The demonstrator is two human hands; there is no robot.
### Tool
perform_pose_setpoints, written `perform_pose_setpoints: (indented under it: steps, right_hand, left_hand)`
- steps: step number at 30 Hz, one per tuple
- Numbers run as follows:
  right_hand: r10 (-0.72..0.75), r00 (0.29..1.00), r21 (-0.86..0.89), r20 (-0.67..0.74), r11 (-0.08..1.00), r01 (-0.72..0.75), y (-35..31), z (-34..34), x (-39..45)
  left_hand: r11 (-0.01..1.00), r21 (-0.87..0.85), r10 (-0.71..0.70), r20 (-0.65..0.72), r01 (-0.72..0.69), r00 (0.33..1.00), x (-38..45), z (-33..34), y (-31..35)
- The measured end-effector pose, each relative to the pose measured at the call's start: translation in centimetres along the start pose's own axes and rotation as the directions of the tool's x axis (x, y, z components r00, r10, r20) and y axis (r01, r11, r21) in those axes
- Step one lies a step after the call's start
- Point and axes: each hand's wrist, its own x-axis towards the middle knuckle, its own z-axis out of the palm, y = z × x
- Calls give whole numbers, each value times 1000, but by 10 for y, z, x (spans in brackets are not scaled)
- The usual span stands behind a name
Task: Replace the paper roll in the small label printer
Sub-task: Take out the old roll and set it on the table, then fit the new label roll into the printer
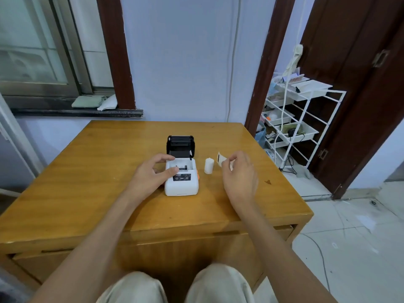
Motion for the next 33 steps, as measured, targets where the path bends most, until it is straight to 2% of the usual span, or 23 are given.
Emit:
perform_pose_setpoints:
  steps: [3, 7, 11, 14, 16, 20, 23, 27, 29, 31, 33]
  right_hand:
    - [160, 987, 46, 5, 986, -160, 6, -2, 5]
    - [391, 917, 54, 78, 917, -396, 18, 0, 16]
    - [366, 911, -142, 189, 928, -343, 16, 4, 23]
    - [344, 920, -152, 187, 935, -319, 18, 8, 25]
    - [297, 936, -67, 187, 955, -289, 16, 9, 25]
    - [47, 978, 147, 204, 986, -78, 7, 8, 15]
    - [-138, 974, 112, 181, 987, 119, 0, 1, 3]
    - [-353, 922, 72, 161, 936, 346, -6, -1, -10]
    - [-373, 917, 121, 140, 926, 358, -7, -2, -15]
    - [-379, 918, 172, 116, 918, 357, -6, -6, -21]
    - [-412, 907, 196, 85, 900, 391, -5, -10, -26]
  left_hand:
    - [1000, -12, 2, -11, -2, 1000, 1, 0, 0]
    - [999, -32, 2, -31, -3, 1000, -1, 0, 3]
    - [999, -48, 7, -27, -8, 1000, -1, -1, 5]
    - [998, -66, -2, -22, 0, 1000, -1, -1, 4]
    - [997, -78, -15, -23, 13, 1000, -1, -3, 2]
    - [997, -79, -25, -42, 22, 999, -2, -2, 5]
    - [995, -99, -43, -112, 32, 993, -3, -2, 8]
    - [987, -160, -16, -207, -17, 978, -9, -7, 13]
    - [981, -171, 25, -359, -93, 933, -21, -6, 24]
    - [949, -251, 32, -527, -191, 849, -47, -2, 42]
    - [926, -293, 28, -573, -236, 819, -78, 8, 62]
